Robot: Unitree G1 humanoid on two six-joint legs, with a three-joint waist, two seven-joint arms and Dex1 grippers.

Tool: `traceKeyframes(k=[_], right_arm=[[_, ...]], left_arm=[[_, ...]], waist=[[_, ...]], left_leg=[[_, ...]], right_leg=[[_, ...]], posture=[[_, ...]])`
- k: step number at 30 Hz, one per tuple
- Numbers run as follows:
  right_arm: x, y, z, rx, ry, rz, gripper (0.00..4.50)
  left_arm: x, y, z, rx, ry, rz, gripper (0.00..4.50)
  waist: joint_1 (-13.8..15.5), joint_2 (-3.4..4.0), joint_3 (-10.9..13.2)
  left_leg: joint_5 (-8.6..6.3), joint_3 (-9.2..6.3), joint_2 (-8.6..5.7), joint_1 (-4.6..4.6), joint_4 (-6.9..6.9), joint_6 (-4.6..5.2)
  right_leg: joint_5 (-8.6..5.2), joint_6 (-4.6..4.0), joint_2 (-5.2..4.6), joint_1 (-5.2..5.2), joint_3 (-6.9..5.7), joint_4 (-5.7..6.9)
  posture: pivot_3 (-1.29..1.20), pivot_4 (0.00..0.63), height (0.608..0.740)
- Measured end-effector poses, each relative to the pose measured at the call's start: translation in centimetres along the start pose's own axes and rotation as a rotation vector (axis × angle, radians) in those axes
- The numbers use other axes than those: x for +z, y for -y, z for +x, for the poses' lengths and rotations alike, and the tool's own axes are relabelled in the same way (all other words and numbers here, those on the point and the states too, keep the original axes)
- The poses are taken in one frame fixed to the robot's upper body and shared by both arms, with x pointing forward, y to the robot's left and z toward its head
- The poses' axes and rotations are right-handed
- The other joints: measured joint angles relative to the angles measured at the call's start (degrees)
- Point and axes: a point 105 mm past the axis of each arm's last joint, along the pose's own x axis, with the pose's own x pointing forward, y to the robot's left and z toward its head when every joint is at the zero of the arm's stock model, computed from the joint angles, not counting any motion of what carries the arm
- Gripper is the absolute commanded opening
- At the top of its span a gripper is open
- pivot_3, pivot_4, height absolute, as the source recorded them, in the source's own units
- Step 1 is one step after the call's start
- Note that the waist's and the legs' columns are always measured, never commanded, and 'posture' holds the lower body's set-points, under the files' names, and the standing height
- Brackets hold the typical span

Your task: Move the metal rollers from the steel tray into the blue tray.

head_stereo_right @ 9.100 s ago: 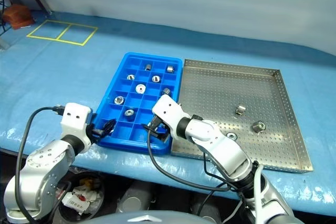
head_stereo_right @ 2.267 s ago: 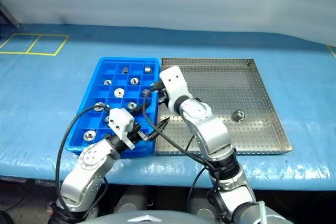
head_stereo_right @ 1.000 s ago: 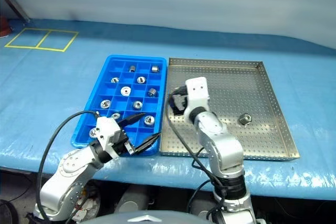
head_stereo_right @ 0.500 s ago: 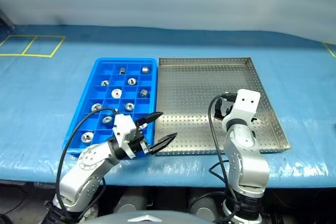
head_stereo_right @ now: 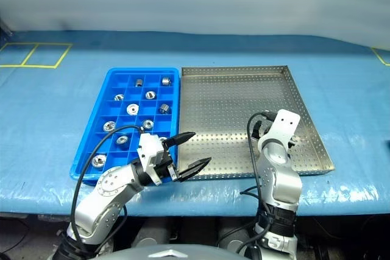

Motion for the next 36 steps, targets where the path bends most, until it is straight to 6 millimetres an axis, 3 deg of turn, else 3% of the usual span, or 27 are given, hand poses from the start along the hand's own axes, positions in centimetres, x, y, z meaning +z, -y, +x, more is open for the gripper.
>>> traceKeyframes(k=[4,5,7,12,14,20,23,28,31,36], right_arm=[[0.1,-0.2,0.7,-0.027,-0.001,0.051,4.49],[0.0,-0.2,0.8,-0.040,-0.007,0.058,4.31],[-0.3,0.1,1.0,-0.063,-0.014,0.065,3.88],[-0.7,0.6,1.1,-0.105,-0.029,0.066,2.20],[-0.7,0.7,1.1,-0.113,-0.029,0.065,1.71],[-0.2,-0.4,0.5,-0.071,-0.024,0.025,1.72],[0.6,-2.8,-0.3,0.046,0.001,-0.033,1.72],[2.3,-10.4,-3.2,0.415,0.055,-0.200,1.72],[3.3,-13.5,-5.1,0.601,0.105,-0.286,1.72],[1.9,-17.2,-8.9,0.914,0.122,-0.436,1.72]], left_arm=[[-0.1,0.0,0.0,0.001,-0.001,-0.003,4.50],[-0.1,0.0,0.0,0.002,-0.001,-0.004,4.50],[-0.1,0.0,0.0,0.007,-0.001,-0.005,4.50],[-0.3,-0.1,-0.1,0.022,-0.005,-0.011,4.50],[-0.3,-0.1,-0.1,0.026,-0.005,-0.012,4.50],[-0.5,-0.2,-0.4,0.049,-0.009,-0.021,4.50],[-0.5,-0.8,-0.6,0.091,-0.004,-0.015,4.50],[0.1,-2.8,-1.9,0.222,0.011,0.042,4.50],[0.0,-3.8,-3.0,0.305,0.004,0.053,4.50],[0.5,-4.7,-5.1,0.402,0.002,0.067,4.50]], waist=[[0.04,0.01,0.00],[0.06,0.01,0.00],[0.08,0.01,0.00],[0.15,0.02,0.00],[0.20,0.02,0.00],[0.22,0.05,0.02],[0.23,0.05,0.02],[0.78,0.09,0.05],[1.90,0.08,0.05],[3.90,0.05,0.07]], left_leg=[[0.00,-0.01,0.00,0.01,0.00,0.00],[0.00,-0.01,0.00,0.00,0.00,0.00],[0.00,-0.01,0.00,0.00,-0.01,0.00],[0.00,-0.01,0.00,0.01,-0.01,0.01],[0.01,-0.01,0.00,0.02,0.00,0.02],[0.01,0.01,0.02,0.01,-0.01,0.02],[0.01,0.00,0.03,0.02,-0.01,0.02],[0.02,-0.01,0.16,0.07,-0.01,0.03],[0.02,-0.04,0.11,0.02,-0.03,0.03],[0.01,-0.07,0.05,-0.03,-0.07,0.03]], right_leg=[[0.01,0.01,0.00,0.01,0.01,0.00],[0.01,0.01,0.00,0.01,0.01,0.00],[0.01,0.01,0.00,0.02,0.04,0.00],[0.03,0.04,0.00,0.02,0.07,0.00],[0.03,0.04,0.01,0.02,0.07,0.01],[0.02,0.04,0.00,0.00,0.09,0.01],[0.02,0.04,0.03,0.00,0.08,0.02],[0.02,0.03,0.07,0.01,0.05,0.06],[0.02,0.03,0.03,0.02,0.02,-0.01],[0.01,0.04,-0.03,0.00,-0.02,-0.06]], posture=[[0.11,0.150,0.740],[0.11,0.150,0.740],[0.11,0.150,0.740],[0.15,0.150,0.740],[0.15,0.150,0.740],[0.17,0.150,0.740],[0.21,0.150,0.740],[0.27,0.150,0.740],[0.32,0.150,0.740],[0.39,0.150,0.740]])
